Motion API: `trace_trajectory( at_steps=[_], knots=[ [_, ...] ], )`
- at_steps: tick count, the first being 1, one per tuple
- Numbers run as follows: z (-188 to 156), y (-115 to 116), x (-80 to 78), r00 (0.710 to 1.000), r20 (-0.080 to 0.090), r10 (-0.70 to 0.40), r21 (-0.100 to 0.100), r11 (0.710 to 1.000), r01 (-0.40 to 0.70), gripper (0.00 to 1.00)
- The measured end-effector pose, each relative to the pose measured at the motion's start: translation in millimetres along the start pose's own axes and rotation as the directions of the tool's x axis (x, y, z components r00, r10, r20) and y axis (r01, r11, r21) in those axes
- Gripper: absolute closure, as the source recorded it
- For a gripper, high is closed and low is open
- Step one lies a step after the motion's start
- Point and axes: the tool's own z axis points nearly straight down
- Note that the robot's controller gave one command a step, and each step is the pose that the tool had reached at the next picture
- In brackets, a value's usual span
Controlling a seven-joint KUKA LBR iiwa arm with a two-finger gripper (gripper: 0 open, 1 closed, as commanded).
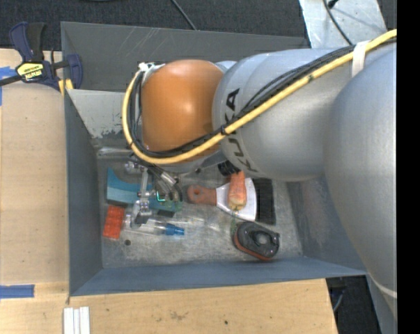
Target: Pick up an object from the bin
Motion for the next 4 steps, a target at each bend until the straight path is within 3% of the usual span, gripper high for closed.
trace_trajectory(
  at_steps=[1, 2, 4],
  knots=[
    [-4, -1, -2.2, 1.000, 0.008, 0.002, -0.002, 1.000, -0.002, 0.00],
    [85, -47, -22.7, 0.997, 0.040, 0.066, -0.023, 0.998, -0.065, 1.00],
    [83, -46, -20.9, 0.997, 0.042, 0.069, -0.020, 0.997, -0.068, 1.00]
  ],
)
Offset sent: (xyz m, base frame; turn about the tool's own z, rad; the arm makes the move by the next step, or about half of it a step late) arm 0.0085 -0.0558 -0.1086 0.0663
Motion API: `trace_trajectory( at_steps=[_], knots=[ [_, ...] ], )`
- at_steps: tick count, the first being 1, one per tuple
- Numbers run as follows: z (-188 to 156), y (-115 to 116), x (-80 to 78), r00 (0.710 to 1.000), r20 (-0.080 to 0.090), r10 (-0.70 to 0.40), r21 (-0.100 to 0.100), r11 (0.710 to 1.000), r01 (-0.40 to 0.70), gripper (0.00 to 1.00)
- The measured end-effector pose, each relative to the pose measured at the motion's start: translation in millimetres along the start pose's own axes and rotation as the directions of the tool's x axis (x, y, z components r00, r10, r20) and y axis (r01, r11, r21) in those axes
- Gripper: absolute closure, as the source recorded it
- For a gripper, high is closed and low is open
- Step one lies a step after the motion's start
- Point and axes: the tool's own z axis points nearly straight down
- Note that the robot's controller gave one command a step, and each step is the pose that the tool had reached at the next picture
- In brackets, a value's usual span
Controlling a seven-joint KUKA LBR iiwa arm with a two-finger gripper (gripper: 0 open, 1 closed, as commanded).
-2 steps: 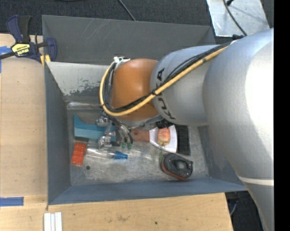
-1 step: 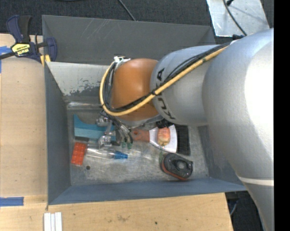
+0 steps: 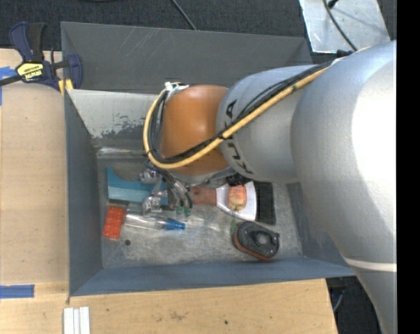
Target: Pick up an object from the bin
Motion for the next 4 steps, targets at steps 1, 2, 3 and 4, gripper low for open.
trace_trajectory(
  at_steps=[1, 2, 3, 4],
  knots=[
    [0.0, 0.1, 0.0, 1.000, 0.000, 0.000, 0.000, 1.000, 0.000, 1.00],
    [0.0, 0.1, 0.1, 1.000, 0.000, 0.001, 0.000, 1.000, -0.001, 1.00],
    [0.0, 0.2, 0.1, 1.000, 0.000, 0.001, 0.000, 1.000, -0.001, 1.00],
    [0.0, 0.2, 0.1, 1.000, 0.000, 0.001, 0.000, 1.000, -0.001, 1.00]
  ],
)
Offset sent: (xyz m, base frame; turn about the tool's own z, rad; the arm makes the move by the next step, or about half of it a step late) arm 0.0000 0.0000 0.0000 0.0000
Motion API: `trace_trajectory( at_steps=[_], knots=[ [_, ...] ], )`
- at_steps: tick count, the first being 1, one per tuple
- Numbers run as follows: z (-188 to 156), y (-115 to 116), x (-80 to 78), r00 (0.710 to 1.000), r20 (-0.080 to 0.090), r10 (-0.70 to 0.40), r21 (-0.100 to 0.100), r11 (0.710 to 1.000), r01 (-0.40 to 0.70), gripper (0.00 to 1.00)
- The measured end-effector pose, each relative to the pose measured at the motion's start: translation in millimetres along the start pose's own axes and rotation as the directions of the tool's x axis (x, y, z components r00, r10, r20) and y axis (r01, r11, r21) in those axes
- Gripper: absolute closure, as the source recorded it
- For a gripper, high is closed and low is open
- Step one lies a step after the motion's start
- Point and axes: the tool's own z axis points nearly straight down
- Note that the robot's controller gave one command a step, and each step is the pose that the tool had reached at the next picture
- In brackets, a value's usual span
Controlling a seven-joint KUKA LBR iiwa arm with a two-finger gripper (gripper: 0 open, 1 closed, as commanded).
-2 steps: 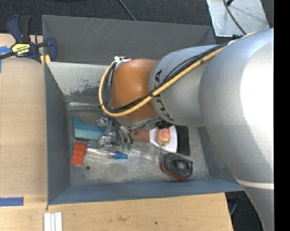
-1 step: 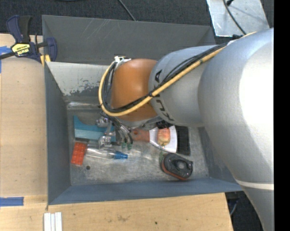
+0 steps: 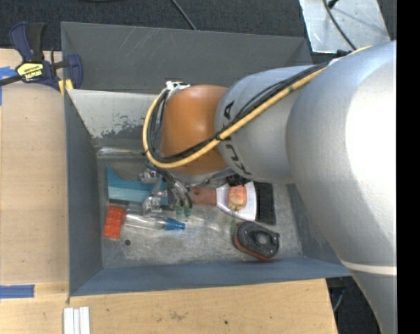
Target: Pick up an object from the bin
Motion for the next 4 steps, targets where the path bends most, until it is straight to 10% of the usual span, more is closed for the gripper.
trace_trajectory(
  at_steps=[4],
  knots=[
    [0.0, 0.1, 0.1, 1.000, 0.000, 0.000, 0.000, 1.000, 0.000, 1.00]
  ],
)
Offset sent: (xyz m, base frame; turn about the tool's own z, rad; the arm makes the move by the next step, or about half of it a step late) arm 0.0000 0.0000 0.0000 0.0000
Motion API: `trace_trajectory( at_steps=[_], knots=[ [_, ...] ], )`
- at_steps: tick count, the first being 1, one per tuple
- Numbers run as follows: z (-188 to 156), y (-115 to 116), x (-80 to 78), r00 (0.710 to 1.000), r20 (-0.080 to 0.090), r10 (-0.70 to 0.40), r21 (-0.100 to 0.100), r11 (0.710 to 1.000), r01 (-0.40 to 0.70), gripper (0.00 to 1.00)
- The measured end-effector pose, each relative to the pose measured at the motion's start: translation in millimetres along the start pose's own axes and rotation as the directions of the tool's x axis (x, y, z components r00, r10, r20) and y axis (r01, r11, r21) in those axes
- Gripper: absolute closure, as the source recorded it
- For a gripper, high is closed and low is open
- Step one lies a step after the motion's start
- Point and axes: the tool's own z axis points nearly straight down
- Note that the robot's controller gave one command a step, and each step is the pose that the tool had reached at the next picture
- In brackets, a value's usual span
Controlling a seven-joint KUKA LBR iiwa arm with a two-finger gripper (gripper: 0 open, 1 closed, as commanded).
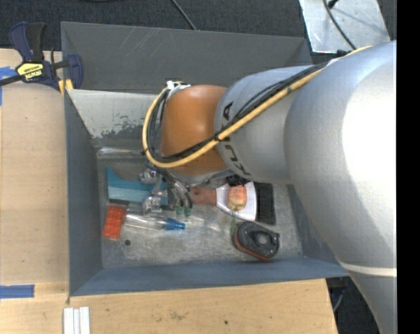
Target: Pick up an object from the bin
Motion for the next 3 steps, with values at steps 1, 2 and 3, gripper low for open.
trace_trajectory(
  at_steps=[1, 2, 3],
  knots=[
    [0.0, 0.0, 0.0, 1.000, 0.000, 0.000, 0.000, 1.000, 0.000, 1.00],
    [0.0, 0.0, 0.0, 1.000, 0.000, 0.000, 0.000, 1.000, 0.000, 1.00],
    [0.0, 0.0, 0.0, 1.000, 0.000, 0.000, 0.000, 1.000, 0.000, 1.00]
  ],
)
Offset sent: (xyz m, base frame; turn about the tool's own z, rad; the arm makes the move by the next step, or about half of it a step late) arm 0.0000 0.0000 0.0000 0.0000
